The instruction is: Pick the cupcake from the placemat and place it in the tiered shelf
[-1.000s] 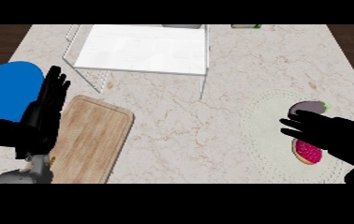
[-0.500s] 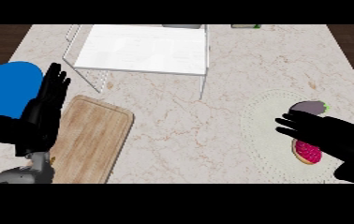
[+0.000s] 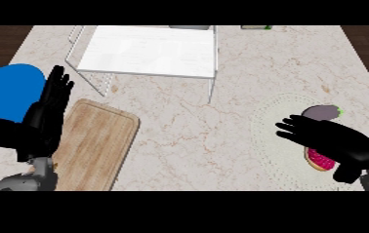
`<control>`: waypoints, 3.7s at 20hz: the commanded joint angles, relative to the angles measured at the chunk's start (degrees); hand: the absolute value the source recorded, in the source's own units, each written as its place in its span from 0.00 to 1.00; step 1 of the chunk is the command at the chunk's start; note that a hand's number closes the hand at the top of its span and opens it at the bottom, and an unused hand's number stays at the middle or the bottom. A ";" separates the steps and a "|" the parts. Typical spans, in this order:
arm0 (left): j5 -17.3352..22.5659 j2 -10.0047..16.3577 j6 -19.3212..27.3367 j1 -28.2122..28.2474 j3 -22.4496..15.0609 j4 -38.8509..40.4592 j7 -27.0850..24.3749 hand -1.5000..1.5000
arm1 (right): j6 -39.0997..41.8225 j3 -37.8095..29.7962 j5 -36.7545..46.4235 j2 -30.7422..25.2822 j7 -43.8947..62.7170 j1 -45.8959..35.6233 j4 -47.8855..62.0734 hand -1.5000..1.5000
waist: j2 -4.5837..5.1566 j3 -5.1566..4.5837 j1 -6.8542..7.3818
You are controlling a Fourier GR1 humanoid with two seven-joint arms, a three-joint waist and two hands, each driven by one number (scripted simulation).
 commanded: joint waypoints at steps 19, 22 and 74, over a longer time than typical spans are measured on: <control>-1.61 -1.37 -0.24 0.45 1.82 -0.01 0.51 0.50 | -0.16 -1.06 10.83 30.26 34.68 2.37 -0.66 1.00 | -0.82 -0.30 -2.32; -1.47 -1.90 -0.25 0.66 1.43 0.18 0.65 0.50 | 0.98 0.25 10.32 34.07 42.56 2.33 -2.59 1.00 | -0.60 -0.07 -1.50; -2.82 -3.06 -2.13 -5.20 -1.20 2.68 0.72 0.50 | -45.94 19.58 -5.47 34.68 121.30 -57.24 22.76 1.00 | 0.93 -0.10 4.67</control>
